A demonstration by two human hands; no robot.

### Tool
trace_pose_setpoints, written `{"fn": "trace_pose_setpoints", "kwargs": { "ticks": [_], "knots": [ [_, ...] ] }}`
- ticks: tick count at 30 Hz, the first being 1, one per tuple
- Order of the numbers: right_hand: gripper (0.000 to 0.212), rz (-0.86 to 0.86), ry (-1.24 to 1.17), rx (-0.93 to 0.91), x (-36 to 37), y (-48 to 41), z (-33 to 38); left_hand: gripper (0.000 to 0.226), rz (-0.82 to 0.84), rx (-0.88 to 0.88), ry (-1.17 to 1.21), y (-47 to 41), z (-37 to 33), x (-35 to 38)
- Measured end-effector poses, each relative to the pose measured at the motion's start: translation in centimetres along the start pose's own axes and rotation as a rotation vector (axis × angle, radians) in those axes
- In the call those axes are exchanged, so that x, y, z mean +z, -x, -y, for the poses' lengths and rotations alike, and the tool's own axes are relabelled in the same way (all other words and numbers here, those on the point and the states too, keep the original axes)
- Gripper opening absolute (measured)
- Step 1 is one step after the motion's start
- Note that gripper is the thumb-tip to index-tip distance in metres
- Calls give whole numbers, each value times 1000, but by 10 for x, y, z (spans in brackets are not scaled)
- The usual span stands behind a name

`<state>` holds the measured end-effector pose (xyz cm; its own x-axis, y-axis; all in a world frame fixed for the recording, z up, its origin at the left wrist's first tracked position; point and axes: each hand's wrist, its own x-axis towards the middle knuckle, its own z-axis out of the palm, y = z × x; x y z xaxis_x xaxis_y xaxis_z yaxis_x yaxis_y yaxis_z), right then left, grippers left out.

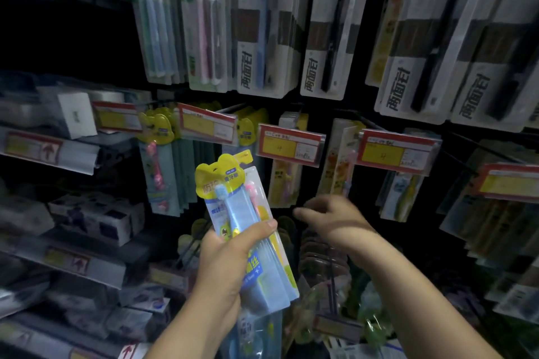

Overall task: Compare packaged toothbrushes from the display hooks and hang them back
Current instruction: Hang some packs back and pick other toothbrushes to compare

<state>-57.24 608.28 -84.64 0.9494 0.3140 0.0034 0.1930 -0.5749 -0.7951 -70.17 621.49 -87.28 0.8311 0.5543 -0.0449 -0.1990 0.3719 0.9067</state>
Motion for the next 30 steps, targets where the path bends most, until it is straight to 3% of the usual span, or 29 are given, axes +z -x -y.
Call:
{"fn": "trace_pose_setpoints", "kwargs": {
  "ticks": [3,5,14,23,30],
  "knots": [
    [22,470,-539,29,8,23,3,20,-31,-2,38,2,-3,3],
    [21,544,-566,-26,12,32,-2,23,-51,-7,45,3,-6,3],
    [6,341,-551,-158,12,43,1,21,-106,4,25,4,-11,-2],
    [16,102,-352,-322,5,41,-6,37,-190,22,-33,-5,-7,-7],
    [24,-19,-379,-266,15,39,-15,35,-208,11,-9,-9,-4,-10]
  ]
}}
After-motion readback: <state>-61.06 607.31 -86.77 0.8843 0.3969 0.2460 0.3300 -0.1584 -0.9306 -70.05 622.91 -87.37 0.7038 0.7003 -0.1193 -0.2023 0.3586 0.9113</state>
